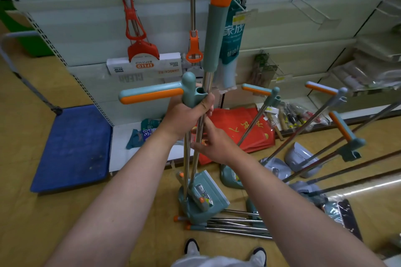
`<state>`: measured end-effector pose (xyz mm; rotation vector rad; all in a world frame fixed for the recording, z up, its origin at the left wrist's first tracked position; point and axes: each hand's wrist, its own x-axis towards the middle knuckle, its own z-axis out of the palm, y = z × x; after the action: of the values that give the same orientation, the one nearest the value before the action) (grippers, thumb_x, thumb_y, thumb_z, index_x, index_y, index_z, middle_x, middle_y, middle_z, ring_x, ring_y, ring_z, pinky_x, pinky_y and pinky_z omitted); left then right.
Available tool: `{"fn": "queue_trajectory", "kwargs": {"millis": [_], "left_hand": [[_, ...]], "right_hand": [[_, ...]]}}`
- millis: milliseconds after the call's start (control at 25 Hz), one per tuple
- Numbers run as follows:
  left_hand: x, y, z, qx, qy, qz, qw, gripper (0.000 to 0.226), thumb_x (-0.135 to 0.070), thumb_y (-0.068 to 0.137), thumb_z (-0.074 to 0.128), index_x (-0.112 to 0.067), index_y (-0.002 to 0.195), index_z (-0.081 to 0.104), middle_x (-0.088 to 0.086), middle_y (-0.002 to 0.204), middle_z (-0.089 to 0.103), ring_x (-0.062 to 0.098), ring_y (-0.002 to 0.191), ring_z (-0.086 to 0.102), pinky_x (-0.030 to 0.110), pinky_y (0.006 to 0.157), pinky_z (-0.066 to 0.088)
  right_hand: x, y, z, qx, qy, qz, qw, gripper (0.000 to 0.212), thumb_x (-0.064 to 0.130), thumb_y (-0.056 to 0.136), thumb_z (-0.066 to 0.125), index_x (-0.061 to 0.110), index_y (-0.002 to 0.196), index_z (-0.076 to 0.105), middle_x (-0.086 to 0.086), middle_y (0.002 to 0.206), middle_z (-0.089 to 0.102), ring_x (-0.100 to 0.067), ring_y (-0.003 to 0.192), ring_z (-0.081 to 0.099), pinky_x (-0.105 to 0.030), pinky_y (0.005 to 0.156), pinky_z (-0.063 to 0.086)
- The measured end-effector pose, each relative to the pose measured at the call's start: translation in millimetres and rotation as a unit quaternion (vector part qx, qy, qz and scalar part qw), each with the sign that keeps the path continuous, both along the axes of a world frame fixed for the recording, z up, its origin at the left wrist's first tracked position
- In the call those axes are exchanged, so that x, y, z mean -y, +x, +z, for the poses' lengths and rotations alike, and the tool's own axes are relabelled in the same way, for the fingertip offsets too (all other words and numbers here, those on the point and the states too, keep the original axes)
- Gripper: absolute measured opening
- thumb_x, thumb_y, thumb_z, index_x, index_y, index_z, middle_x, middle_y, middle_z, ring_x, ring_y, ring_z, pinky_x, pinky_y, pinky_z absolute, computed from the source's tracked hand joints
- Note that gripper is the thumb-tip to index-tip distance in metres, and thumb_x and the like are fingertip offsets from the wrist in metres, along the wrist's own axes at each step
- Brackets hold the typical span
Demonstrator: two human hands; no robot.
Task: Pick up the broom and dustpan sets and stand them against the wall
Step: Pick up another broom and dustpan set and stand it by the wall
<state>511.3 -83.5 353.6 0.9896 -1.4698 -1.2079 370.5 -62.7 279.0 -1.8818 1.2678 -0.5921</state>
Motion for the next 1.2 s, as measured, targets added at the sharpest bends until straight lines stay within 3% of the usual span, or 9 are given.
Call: {"fn": "queue_trajectory", "kwargs": {"millis": [80,240,480,600,720,880,1000,1080,1200], "left_hand": [[-1,-2,0,-0.005,0.002,0.019,1.000,0.026,-0.039,0.089,0.070,-0.019,0.073,0.067,0.008,0.071,0.065,0.026,0.071,0.064,0.051,0.075,0.056],[-3,-10,0,-0.004,-0.012,0.097,0.995,0.043,-0.042,0.087,0.070,-0.001,0.076,0.063,0.007,0.062,0.060,0.020,0.059,0.060,0.043,0.064,0.053],[0,-6,10,-0.008,-0.056,0.091,0.994,0.009,-0.029,0.089,0.073,-0.024,0.082,0.073,-0.003,0.075,0.072,0.023,0.069,0.068,0.052,0.075,0.061],[0,-9,10,-0.034,-0.050,0.083,0.995,0.009,-0.029,0.086,0.074,-0.031,0.078,0.074,-0.002,0.074,0.072,0.029,0.074,0.071,0.057,0.079,0.060],[1,-11,8,-0.040,-0.041,0.085,0.995,0.013,-0.022,0.088,0.075,-0.030,0.078,0.072,-0.002,0.071,0.070,0.029,0.072,0.071,0.060,0.079,0.059],[6,-16,7,-0.029,-0.029,0.060,0.997,0.011,-0.033,0.083,0.076,-0.026,0.077,0.071,0.002,0.068,0.067,0.029,0.067,0.066,0.062,0.074,0.058],[11,-25,12,-0.016,-0.022,0.024,0.999,0.022,-0.039,0.081,0.076,-0.020,0.072,0.068,0.006,0.064,0.063,0.030,0.062,0.062,0.062,0.070,0.056],[13,-36,19,-0.014,-0.009,-0.017,1.000,0.022,-0.042,0.080,0.076,-0.023,0.072,0.068,0.006,0.063,0.061,0.029,0.061,0.060,0.060,0.069,0.055],[9,-68,27,0.000,-0.003,-0.079,0.997,0.026,-0.044,0.077,0.077,-0.020,0.073,0.068,0.006,0.063,0.062,0.026,0.059,0.060,0.053,0.066,0.054]], "right_hand": [[0,2,-1,0.001,-0.021,0.000,1.000,0.071,0.026,0.090,0.069,0.032,0.147,0.027,-0.011,0.123,0.068,-0.031,0.112,0.066,-0.051,0.091,0.054],[3,4,0,-0.046,-0.114,0.009,0.992,0.053,0.012,0.091,0.060,0.014,0.139,0.037,-0.020,0.101,0.070,-0.044,0.088,0.065,-0.052,0.070,0.052],[9,0,3,-0.066,-0.165,0.002,0.984,0.042,0.008,0.090,0.062,0.004,0.128,0.046,-0.020,0.087,0.070,-0.045,0.076,0.063,-0.047,0.060,0.049],[11,-1,-1,-0.080,-0.206,-0.003,0.975,0.040,0.012,0.091,0.065,0.000,0.125,0.047,-0.018,0.079,0.068,-0.043,0.067,0.063,-0.049,0.055,0.049],[8,-2,-4,-0.077,-0.221,-0.018,0.972,0.036,0.015,0.092,0.065,0.001,0.120,0.048,-0.016,0.074,0.067,-0.042,0.062,0.062,-0.040,0.051,0.045],[4,-6,-2,-0.085,-0.208,-0.044,0.973,0.039,0.017,0.091,0.065,0.012,0.122,0.040,-0.016,0.078,0.068,-0.044,0.067,0.063,-0.036,0.055,0.040],[1,-15,5,-0.073,-0.184,-0.059,0.978,0.051,0.019,0.090,0.065,0.026,0.128,0.031,-0.009,0.091,0.071,-0.040,0.079,0.067,-0.044,0.063,0.051],[-6,-27,9,-0.022,-0.144,-0.085,0.986,0.046,0.020,0.089,0.065,0.031,0.125,0.038,-0.001,0.099,0.072,-0.030,0.089,0.070,-0.050,0.073,0.055],[-24,-50,6,0.081,-0.061,-0.136,0.986,0.040,0.017,0.085,0.067,0.022,0.122,0.053,0.001,0.104,0.070,-0.020,0.098,0.070,-0.049,0.086,0.055]]}}
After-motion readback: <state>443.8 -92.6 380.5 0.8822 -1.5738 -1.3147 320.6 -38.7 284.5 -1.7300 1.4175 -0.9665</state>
